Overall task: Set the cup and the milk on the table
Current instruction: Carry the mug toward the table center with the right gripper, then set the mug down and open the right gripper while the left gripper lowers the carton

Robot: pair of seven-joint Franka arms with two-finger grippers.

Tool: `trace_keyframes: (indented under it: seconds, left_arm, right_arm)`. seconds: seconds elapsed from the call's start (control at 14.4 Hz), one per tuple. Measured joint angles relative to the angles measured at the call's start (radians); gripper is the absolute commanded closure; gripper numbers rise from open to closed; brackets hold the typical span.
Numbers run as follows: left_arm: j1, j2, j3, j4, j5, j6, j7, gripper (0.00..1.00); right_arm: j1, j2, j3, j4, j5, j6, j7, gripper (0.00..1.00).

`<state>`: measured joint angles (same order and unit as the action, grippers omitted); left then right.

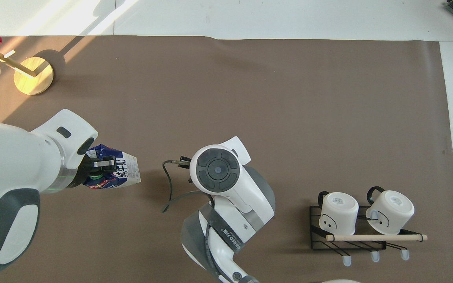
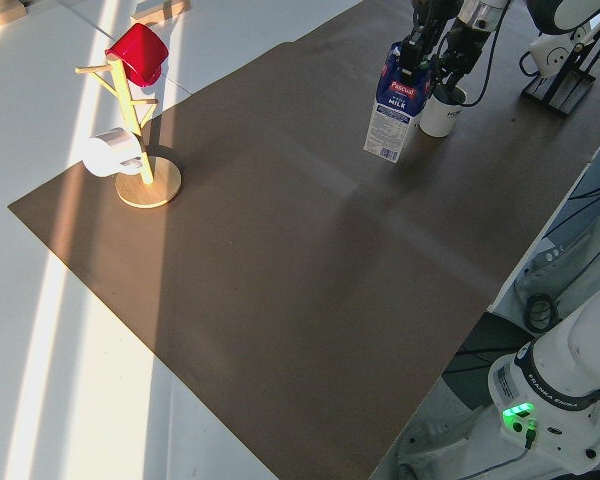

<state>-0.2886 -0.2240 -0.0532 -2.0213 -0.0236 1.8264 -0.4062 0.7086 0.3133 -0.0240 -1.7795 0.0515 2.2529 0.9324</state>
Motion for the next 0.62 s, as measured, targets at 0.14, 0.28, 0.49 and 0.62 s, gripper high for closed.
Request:
trace_keyframes:
  seconds: [0.14,0.28,0.49,0.62]
  left_arm:
    - [-0.018,0.0,-0.001,0.0,0.0,0.001,-0.011,0.62]
    - [-0.05,0.0,-0.002,0.001,0.0,0.002,-0.027,0.62]
    - [-0.113,0.001,-0.004,0.0,0.0,0.009,-0.073,0.62]
    - [-0.142,0.007,-0.005,-0.009,0.0,0.039,-0.1,0.62]
  right_arm:
    - [-0.061,-0.069,-0.004,0.005,0.0,-0.057,0.0,0.0]
    - [-0.145,-0.157,-0.005,0.008,0.0,-0.148,-0.023,0.0]
    - [-0.27,-0.27,-0.007,0.006,0.0,-0.267,-0.091,0.0]
    - [-0.369,-0.33,-0.009,0.004,0.0,-0.34,-0.195,0.0]
